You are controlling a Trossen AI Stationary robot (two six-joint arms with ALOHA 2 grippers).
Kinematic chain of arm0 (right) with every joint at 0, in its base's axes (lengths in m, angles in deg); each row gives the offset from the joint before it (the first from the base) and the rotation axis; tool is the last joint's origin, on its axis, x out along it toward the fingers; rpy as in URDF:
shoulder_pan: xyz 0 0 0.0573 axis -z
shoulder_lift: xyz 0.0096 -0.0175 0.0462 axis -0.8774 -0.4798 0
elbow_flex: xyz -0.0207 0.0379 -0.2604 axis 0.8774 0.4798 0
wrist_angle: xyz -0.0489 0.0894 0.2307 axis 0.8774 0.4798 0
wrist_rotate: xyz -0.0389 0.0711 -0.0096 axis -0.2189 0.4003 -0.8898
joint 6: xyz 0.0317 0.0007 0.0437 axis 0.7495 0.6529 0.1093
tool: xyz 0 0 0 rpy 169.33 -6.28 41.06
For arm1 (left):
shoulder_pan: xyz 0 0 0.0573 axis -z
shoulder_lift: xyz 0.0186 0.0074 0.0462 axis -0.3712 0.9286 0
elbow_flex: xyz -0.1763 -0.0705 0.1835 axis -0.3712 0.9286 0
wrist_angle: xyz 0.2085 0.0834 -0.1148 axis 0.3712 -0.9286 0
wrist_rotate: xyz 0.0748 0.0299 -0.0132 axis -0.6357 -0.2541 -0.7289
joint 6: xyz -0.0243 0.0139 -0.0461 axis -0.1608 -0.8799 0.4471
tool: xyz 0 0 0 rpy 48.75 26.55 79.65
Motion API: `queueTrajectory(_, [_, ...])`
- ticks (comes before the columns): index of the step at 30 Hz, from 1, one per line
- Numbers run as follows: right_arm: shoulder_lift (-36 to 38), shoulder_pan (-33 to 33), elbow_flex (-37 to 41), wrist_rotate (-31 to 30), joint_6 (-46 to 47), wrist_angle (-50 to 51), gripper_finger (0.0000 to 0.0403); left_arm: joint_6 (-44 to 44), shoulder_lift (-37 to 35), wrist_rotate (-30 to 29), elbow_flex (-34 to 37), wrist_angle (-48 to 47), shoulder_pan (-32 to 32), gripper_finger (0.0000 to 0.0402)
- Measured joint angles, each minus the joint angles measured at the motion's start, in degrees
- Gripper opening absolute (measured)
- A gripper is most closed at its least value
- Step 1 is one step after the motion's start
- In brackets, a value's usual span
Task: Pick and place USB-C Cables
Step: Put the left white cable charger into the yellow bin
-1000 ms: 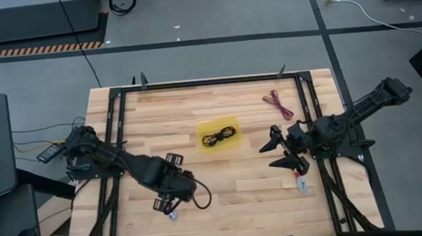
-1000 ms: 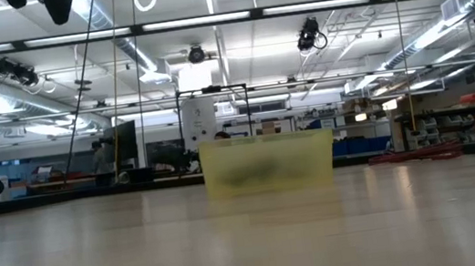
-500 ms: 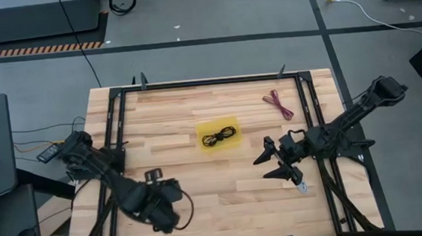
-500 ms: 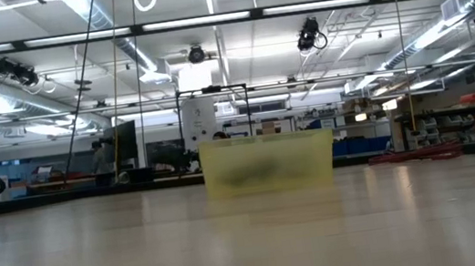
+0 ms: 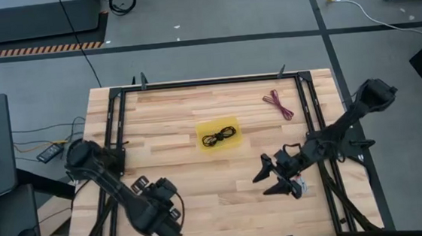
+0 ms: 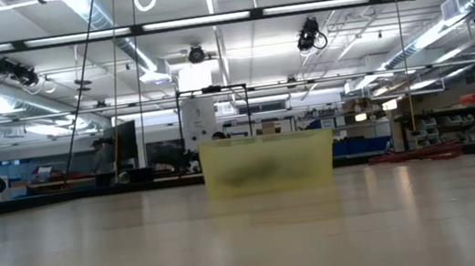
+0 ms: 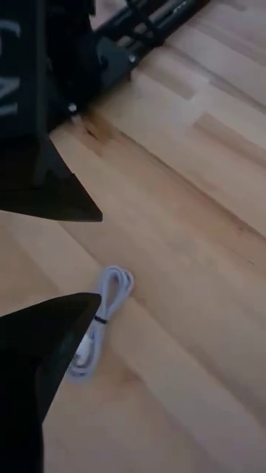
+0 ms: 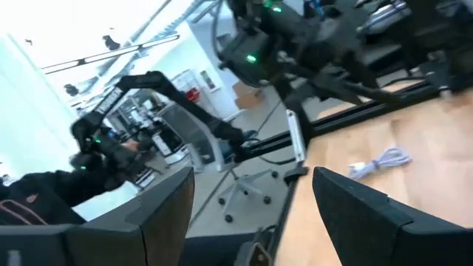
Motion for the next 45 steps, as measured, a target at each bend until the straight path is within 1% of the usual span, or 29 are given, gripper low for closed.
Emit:
queueTrajectory(4, [-2.52,-1.65,0.00,-0.34,-0.22,-3.98,0.0283,1.02,1.42,0.31,2.55,3.71,-1.81,0.0176])
queueTrajectory(6, [-2.93,-1.94,0.00,-0.15,-0.25,-4.72,0.0283,2.10,1.71,1.52,5.34,5.33,-2.14,0.0176])
queueTrajectory(9, [-2.94,-2.39,0.00,0.12,-0.76,-4.85,0.0283,5.06,1.66,6.64,10.35,5.85,-1.47,0.0176])
queueTrajectory(11, [-2.94,-2.38,0.00,0.94,-2.09,-4.85,0.0283,7.41,1.49,10.38,13.98,5.80,0.18,0.0176])
queueTrajectory(13, [-2.94,-2.38,0.00,1.60,-3.56,-4.85,0.0283,10.70,0.78,11.57,16.94,7.81,2.08,0.0176])
queueTrajectory(16, [-2.94,-2.34,0.00,1.73,-5.66,-4.85,0.0283,16.24,-1.46,10.45,21.05,15.74,4.87,0.0176])
queueTrajectory(19, [-2.94,-1.99,0.00,1.74,-7.14,-4.85,0.0283,20.27,-4.32,7.67,24.90,27.85,6.23,0.0176])
queueTrajectory(21, [-2.94,-1.55,0.00,1.78,-7.79,-4.83,0.0283,21.76,-5.75,7.19,26.99,34.71,6.54,0.0176])
queueTrajectory(23, [-2.94,-1.29,0.00,1.83,-8.25,-4.83,0.0283,22.73,-6.13,7.15,27.98,37.28,6.43,0.0176])
queueTrajectory(27, [-2.94,-1.07,0.00,1.99,-10.06,-4.80,0.0283,27.08,-6.22,6.91,28.04,35.04,5.02,0.0176])
queueTrajectory(30, [-2.94,-1.07,0.00,2.20,-11.13,-4.75,0.0283,30.94,-6.22,6.80,28.04,35.28,3.32,0.0176])
queueTrajectory(37, [-2.94,-1.02,0.00,6.07,-13.51,-4.21,0.0283,32.15,-6.22,5.81,28.04,42.10,-0.43,0.0176])
queueTrajectory(45, [-2.94,-1.14,0.00,10.35,-13.89,-3.35,0.0283,33.79,-5.76,9.74,28.04,40.55,-2.29,0.0176])
